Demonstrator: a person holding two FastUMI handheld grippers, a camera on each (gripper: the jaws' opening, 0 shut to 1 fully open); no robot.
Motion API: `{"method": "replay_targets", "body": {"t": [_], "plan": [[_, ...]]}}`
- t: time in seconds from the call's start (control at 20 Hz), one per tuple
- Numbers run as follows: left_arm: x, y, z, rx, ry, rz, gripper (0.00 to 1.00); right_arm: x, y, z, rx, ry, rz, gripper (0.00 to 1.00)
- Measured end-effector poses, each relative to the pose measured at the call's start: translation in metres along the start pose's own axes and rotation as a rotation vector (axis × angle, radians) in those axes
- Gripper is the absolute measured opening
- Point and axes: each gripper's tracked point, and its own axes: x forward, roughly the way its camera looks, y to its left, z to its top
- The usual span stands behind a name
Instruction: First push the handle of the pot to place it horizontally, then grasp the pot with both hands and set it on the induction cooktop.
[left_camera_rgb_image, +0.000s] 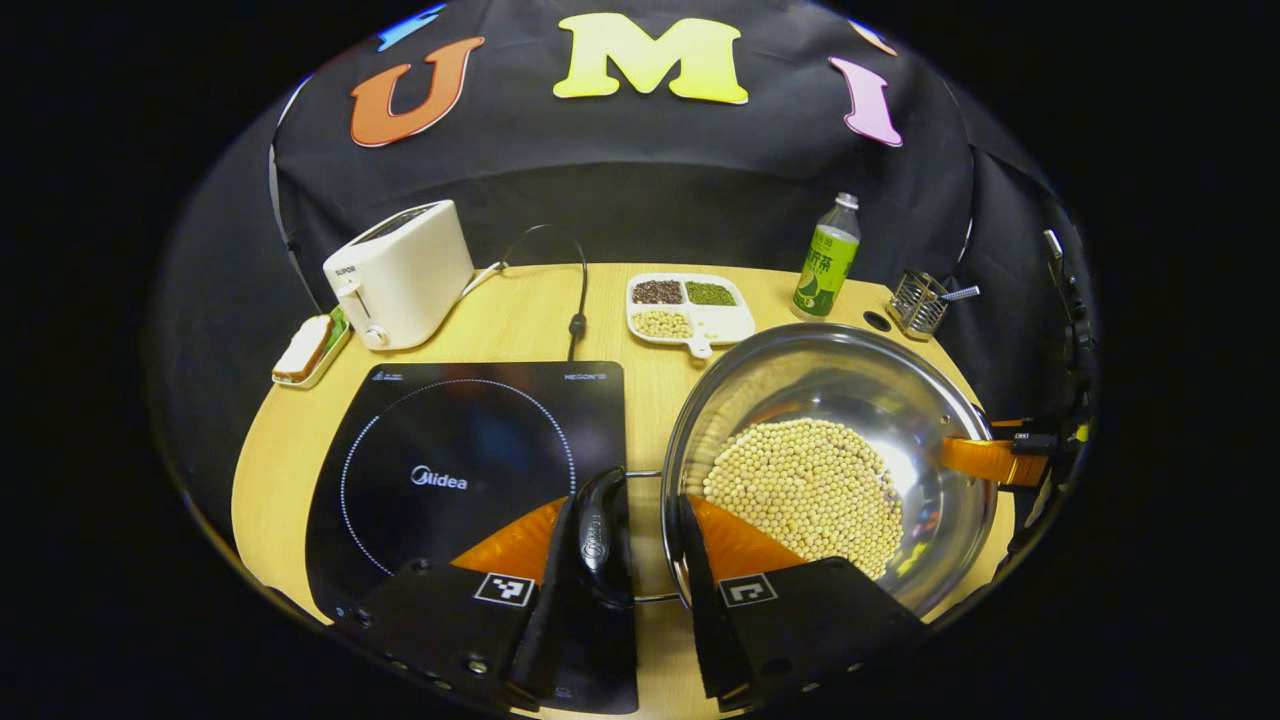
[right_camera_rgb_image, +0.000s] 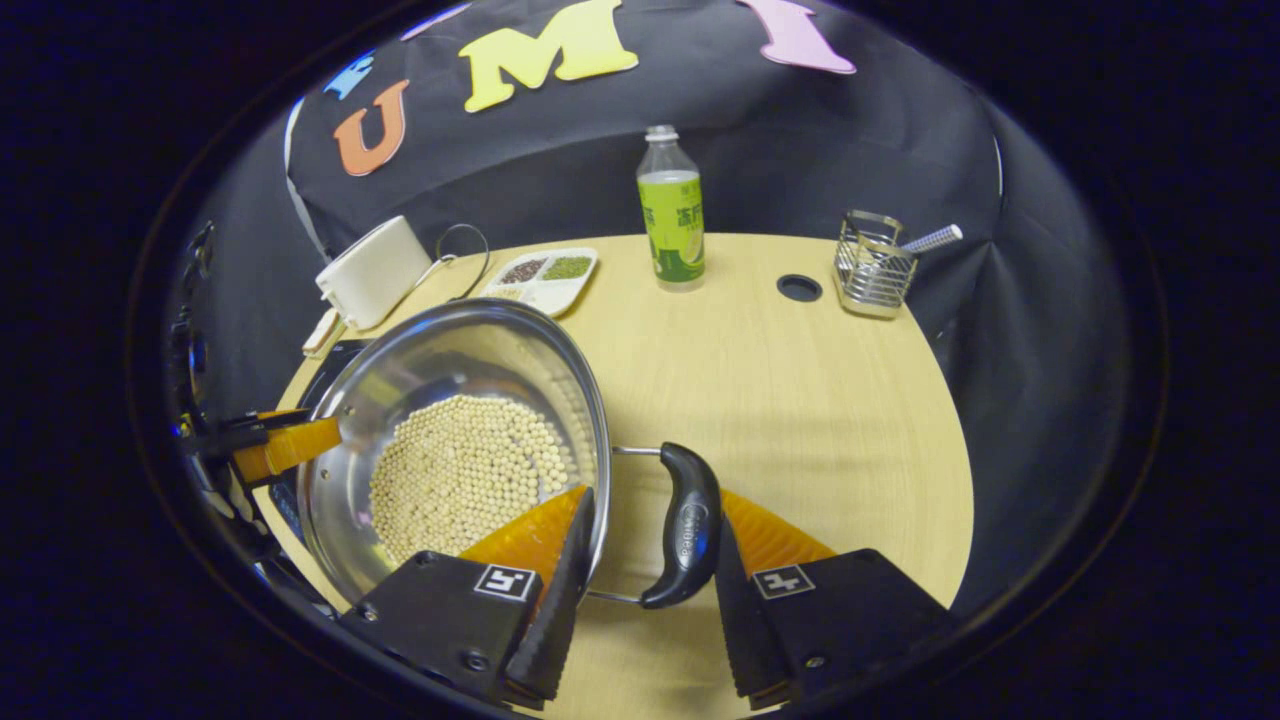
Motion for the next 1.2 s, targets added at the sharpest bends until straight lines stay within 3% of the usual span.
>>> {"method": "replay_targets", "body": {"t": [0.65,1.2], "plan": [[-0.037,0.076,0.018,-0.042,-0.048,0.071,0.52,-0.004,0.084,0.032,-0.039,-0.033,0.085,0.63],[-0.055,0.157,0.008,-0.078,-0.03,0.126,0.52,0.011,0.171,0.031,-0.071,0.004,0.139,0.63]]}}
